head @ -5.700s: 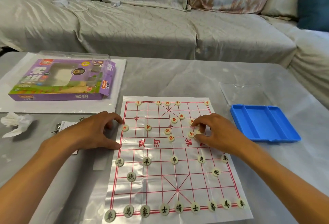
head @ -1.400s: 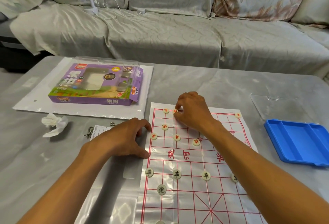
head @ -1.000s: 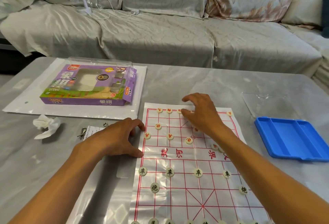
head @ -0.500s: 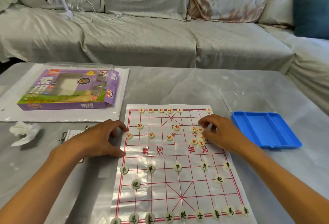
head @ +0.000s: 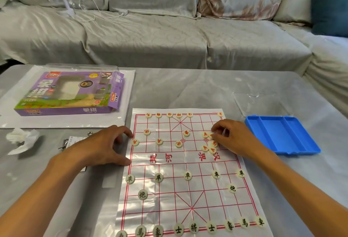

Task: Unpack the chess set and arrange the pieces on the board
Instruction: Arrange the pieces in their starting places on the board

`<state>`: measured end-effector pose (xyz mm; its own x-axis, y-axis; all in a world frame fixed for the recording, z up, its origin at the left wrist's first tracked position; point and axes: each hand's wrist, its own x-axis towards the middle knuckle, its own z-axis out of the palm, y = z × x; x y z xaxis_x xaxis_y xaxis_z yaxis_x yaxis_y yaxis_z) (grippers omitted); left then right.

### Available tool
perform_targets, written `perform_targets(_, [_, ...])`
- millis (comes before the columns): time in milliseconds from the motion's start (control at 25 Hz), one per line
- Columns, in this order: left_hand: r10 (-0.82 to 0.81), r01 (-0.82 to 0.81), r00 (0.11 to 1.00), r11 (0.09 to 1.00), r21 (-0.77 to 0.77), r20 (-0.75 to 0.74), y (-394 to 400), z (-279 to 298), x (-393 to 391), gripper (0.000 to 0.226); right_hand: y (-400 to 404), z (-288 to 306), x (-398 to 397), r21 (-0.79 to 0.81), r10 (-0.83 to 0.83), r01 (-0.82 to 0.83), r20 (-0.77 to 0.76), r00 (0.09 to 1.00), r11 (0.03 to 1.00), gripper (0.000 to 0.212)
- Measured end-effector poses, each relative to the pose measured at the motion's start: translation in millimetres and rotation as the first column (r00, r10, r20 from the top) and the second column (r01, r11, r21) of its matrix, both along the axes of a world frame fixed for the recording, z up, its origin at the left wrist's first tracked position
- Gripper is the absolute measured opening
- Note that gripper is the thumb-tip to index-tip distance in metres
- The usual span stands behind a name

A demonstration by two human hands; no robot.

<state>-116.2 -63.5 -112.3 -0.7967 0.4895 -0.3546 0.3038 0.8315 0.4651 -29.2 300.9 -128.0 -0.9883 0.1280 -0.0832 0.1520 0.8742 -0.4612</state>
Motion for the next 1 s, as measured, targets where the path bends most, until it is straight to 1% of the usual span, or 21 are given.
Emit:
perform_targets(160, [-0.001, 0.001, 1.000, 1.000, 0.000, 0.002, -0.1, 0.8, -0.2, 0.066, 0.2, 1.9, -0.4, -0.024, -0.003, 0.002, -0.013, 1.000, 1.000, 0.010])
perform_targets(240, [-0.004, 0.004, 1.000, 1.000, -0.004, 0.002, 0.1, 0.1, -0.6, 0.066, 4.2, 4.7, 4.3, -0.026, 0.013, -0.013, -0.021, 1.000, 1.000, 0.012])
perform_targets(360, [-0.003, 0.003, 1.000, 1.000, -0.005, 0.000, -0.9, -1.3, -1.6, 0.067, 6.9, 10.7, 13.1, -0.022, 0.157, -0.156, 0.060, 0.986, 0.988, 0.023])
perform_targets(440, [-0.003, 0.003, 1.000, 1.000, -0.006, 0.000, -1.0, -1.6, -1.7, 0.067, 5.6, 12.1, 16.0, 0.006, 0.230, -0.232, 0.090, 0.969, 0.973, 0.025])
perform_targets(600, [0.000, 0.000, 1.000, 1.000, -0.006, 0.004, -0.9, -2.5, -2.6, 0.067, 1.9, 11.5, 14.2, 0.035, 0.244, -0.247, 0.066, 0.968, 0.968, 0.025])
perform_targets(680, [0.001, -0.001, 1.000, 1.000, -0.011, 0.005, -0.7, -2.9, -2.9, 0.068, 2.0, 11.9, 13.0, 0.085, 0.239, -0.245, 0.072, 0.968, 0.966, 0.025])
perform_targets(800, [0.003, -0.003, 1.000, 1.000, -0.011, 0.008, -0.8, -2.6, -2.5, 0.067, 6.3, 14.1, 13.1, 0.169, 0.214, -0.227, 0.097, 0.972, 0.959, 0.030])
perform_targets(1000, [0.003, -0.003, 1.000, 1.000, -0.010, 0.009, -0.4, -3.0, -3.0, 0.068, 12.4, 13.7, 14.2, 0.094, 0.296, -0.311, 0.145, 0.944, 0.946, 0.030])
